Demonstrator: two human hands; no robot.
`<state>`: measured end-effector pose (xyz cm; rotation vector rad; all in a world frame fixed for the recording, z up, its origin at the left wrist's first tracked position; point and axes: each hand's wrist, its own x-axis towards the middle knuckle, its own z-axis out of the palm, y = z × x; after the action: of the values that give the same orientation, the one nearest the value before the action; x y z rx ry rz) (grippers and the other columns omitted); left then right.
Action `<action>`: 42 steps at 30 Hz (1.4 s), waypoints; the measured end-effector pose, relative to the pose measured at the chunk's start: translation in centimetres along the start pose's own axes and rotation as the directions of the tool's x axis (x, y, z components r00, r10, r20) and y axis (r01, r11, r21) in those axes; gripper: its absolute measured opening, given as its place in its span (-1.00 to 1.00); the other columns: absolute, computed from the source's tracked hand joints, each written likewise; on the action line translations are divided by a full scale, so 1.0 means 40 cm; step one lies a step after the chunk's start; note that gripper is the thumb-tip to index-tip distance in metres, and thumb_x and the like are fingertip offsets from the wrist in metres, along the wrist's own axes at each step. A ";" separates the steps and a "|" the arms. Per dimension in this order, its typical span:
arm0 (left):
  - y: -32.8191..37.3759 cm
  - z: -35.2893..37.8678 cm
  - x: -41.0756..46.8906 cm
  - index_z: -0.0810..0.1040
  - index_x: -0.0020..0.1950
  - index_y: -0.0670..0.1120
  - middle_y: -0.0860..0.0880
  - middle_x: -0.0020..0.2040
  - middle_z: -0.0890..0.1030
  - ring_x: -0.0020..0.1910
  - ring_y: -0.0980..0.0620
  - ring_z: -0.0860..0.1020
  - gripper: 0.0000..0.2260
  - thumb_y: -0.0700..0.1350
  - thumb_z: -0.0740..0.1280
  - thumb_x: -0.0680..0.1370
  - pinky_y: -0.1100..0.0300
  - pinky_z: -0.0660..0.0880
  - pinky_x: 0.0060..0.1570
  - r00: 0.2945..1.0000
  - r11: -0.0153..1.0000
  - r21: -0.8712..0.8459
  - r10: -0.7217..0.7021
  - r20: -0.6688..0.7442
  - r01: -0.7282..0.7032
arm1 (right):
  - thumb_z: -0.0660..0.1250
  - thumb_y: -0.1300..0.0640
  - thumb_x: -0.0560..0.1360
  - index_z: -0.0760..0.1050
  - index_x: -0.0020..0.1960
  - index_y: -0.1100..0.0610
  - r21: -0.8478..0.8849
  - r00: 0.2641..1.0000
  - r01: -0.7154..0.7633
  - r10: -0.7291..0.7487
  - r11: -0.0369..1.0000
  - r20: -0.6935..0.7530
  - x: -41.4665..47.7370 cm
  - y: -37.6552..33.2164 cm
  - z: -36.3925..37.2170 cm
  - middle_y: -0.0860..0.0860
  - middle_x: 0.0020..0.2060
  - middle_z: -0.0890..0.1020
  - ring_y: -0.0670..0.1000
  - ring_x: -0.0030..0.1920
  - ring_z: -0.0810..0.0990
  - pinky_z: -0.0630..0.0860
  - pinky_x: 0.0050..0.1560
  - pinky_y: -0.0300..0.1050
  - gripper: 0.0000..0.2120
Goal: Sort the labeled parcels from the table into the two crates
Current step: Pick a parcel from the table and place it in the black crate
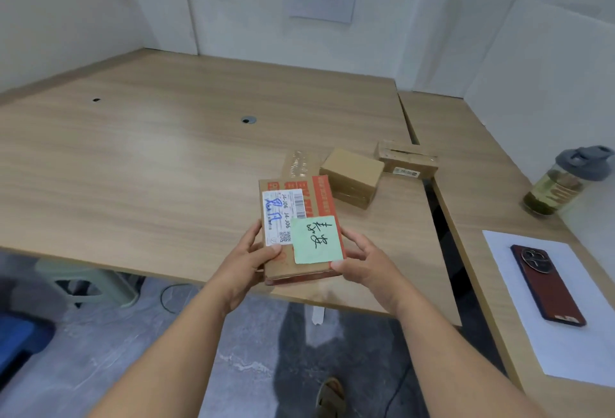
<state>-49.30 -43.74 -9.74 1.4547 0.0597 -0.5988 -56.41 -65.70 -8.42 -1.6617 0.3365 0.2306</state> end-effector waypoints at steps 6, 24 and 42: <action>0.047 -0.128 -0.047 0.24 0.48 0.17 0.01 0.15 0.65 0.04 -0.02 0.62 -0.40 -0.25 0.32 0.54 0.13 0.53 -0.11 0.991 0.991 -0.018 0.129 -0.041 -0.130 | 0.44 0.15 0.32 0.25 0.39 -0.13 0.085 0.984 0.096 -0.107 0.992 0.142 0.029 -0.081 0.108 0.07 0.06 0.70 0.12 0.10 0.66 0.54 0.13 -0.02 -0.28; 0.191 -0.431 -0.137 0.15 0.49 0.29 0.08 0.23 0.57 0.08 0.12 0.62 -0.35 -0.01 0.37 0.48 0.14 0.58 0.03 0.831 0.950 0.220 0.302 -0.466 -0.222 | 0.44 0.34 0.44 0.27 0.42 -0.17 0.031 0.843 0.284 -0.265 0.958 0.469 0.337 -0.303 0.439 0.05 -0.01 0.71 0.08 0.03 0.68 0.64 0.00 -0.09 -0.28; 0.118 -0.637 -0.406 0.14 0.53 0.07 0.08 0.47 0.28 0.45 0.08 0.22 -0.31 0.16 0.37 0.49 0.14 0.21 0.38 0.281 0.677 0.499 0.414 -0.866 0.540 | 0.36 0.44 0.46 0.27 0.42 -0.10 0.052 0.537 0.283 -0.203 0.958 0.819 0.438 -0.382 0.865 0.10 -0.02 0.71 0.03 -0.09 0.67 0.61 -0.17 -0.23 -0.30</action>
<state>-53.19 -14.21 -2.71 2.5036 1.0143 0.4521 -33.07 -31.40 -4.35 -1.4780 -0.6384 0.7851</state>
